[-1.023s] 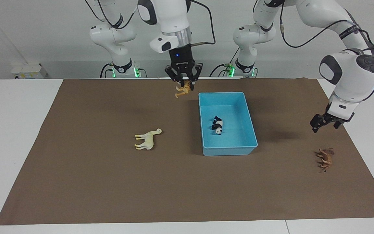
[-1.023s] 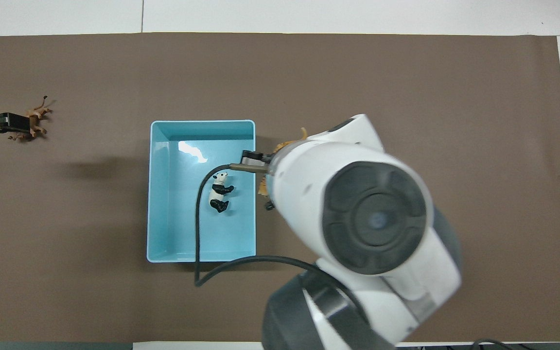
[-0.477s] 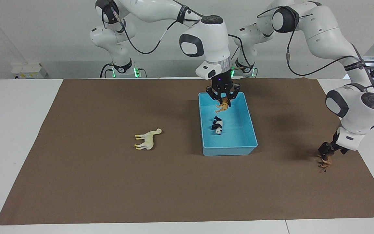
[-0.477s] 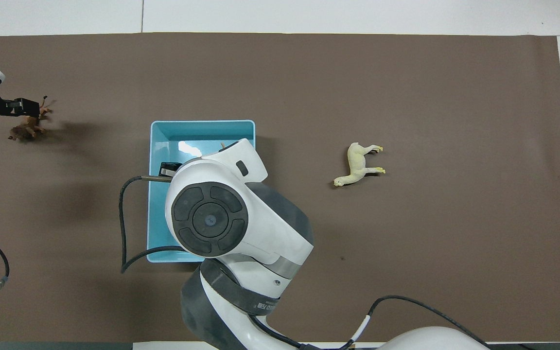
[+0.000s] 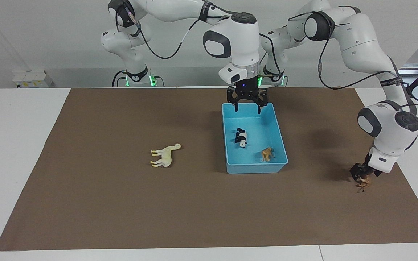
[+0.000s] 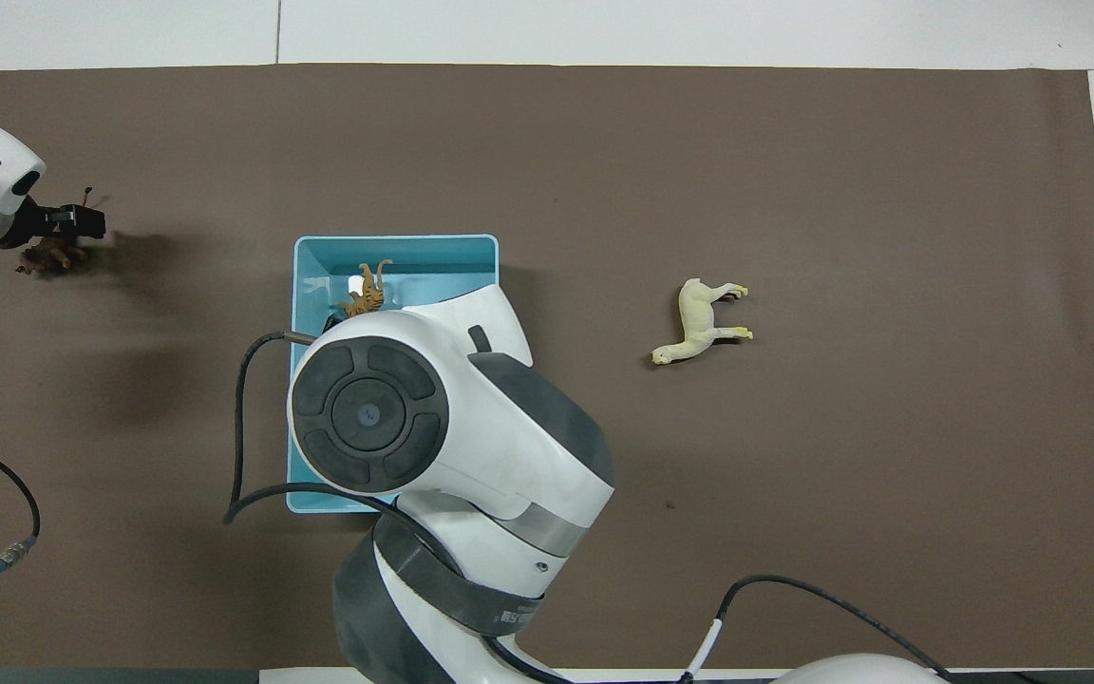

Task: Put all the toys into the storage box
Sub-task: 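Lower the tan dog into the box while the left gripper reaches the horse, then grasp the brown horse with the left gripper while the right gripper withdraws, then drop the horse in the box while the right gripper grasps the cream horse, then carry the cream horse into the box while the left gripper withdraws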

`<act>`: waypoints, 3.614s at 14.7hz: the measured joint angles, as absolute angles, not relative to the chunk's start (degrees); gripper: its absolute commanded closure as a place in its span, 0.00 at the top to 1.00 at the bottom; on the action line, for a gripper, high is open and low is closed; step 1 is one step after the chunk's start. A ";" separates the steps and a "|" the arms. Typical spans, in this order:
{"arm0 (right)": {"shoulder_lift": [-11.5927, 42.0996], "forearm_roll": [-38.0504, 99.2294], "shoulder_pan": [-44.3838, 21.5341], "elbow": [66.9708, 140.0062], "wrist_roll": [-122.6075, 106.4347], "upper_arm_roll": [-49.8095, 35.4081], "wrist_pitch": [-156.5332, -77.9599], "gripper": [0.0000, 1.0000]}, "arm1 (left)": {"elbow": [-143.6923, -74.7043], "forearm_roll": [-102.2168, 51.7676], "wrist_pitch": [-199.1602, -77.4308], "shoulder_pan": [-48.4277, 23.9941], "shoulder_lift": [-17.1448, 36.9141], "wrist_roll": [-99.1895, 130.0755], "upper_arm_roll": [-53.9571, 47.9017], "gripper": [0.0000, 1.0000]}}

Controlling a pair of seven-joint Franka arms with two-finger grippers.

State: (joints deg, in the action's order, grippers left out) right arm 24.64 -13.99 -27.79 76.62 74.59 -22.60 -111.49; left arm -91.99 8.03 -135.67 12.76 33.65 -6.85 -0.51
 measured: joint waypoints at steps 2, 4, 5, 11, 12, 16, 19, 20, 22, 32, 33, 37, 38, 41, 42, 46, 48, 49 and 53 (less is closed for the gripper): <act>23.24 -14.33 -23.25 76.46 69.26 -22.42 -106.77 1.00 | -92.75 8.06 -137.11 12.81 33.65 -9.00 -0.52 1.00; 22.83 -14.34 -17.52 77.36 60.72 -22.33 -104.68 1.00 | -92.95 8.06 -137.76 13.20 33.65 -11.84 -0.42 1.00; 22.83 -14.34 -14.75 78.36 56.62 -22.31 -104.72 1.00 | -93.04 8.06 -138.00 13.30 33.65 -12.56 -0.35 1.00; 18.58 -14.34 -3.79 96.83 42.55 -22.32 -119.08 1.00 | -93.41 8.05 -138.28 13.31 33.74 -12.91 -0.40 0.00; 17.32 -14.35 -2.28 101.25 40.47 -22.32 -123.05 1.00 | -93.41 8.04 -138.26 13.31 33.75 -12.81 -0.34 0.00; 14.32 -14.35 3.16 113.70 32.04 -22.27 -134.38 1.00 | -92.41 7.98 -136.00 13.25 33.73 -10.08 -0.50 0.00; 15.86 -14.35 3.01 116.51 31.61 -22.49 -139.92 1.00 | -88.61 6.88 -126.98 12.31 33.66 -5.40 -1.26 0.00; 16.80 -14.35 2.69 116.67 31.61 -22.58 -141.39 1.00 | -86.66 6.11 -122.71 11.40 33.35 -2.31 -1.72 0.00; 18.35 -14.36 2.40 116.72 31.61 -22.65 -143.27 1.00 | -83.59 3.50 -114.26 7.61 31.04 6.66 -2.16 0.00; 19.89 -15.07 2.43 117.49 31.58 -22.64 -146.17 1.00 | -95.78 -4.18 -99.38 -16.63 12.07 43.29 -2.60 0.31; 20.31 -15.07 2.43 117.76 31.58 -22.63 -146.89 0.92 | -99.46 -4.20 -102.47 -17.84 11.09 44.09 -2.57 0.54; 21.57 -15.16 2.46 117.93 31.56 -22.55 -147.74 0.00 | -110.16 -4.38 -108.74 -20.22 7.16 46.84 -2.52 1.00; 21.55 -15.16 2.46 117.85 31.60 -22.55 -147.74 0.00 | -110.81 -4.38 -108.77 -20.27 6.46 47.03 -2.50 1.00; 21.38 -15.17 2.54 116.53 32.03 -22.49 -145.31 0.00 | -110.83 -4.38 -108.68 -20.22 4.76 47.07 -1.76 1.00; 21.33 -15.17 2.53 115.28 32.25 -22.54 -143.46 0.00 | -110.76 -4.38 -108.52 -20.05 3.83 46.29 -1.43 1.00; 19.51 -14.93 2.58 103.89 32.75 -24.29 -127.14 0.00 | -108.02 -4.02 -101.90 -13.12 -0.26 29.64 -0.29 1.00; 18.21 -12.33 2.39 95.19 35.19 -27.41 -117.66 0.00 | -104.02 -2.74 -95.46 -6.58 -1.02 17.21 0.15 1.00; 17.75 -10.06 1.44 90.59 37.23 -28.48 -113.91 0.00 | -102.47 -2.33 -92.92 -4.27 -1.18 12.46 0.37 1.00; 20.54 -7.05 -8.88 75.22 52.82 -28.94 -110.95 0.00 | -101.37 -0.74 -91.02 -2.95 -1.11 7.81 -0.20 1.00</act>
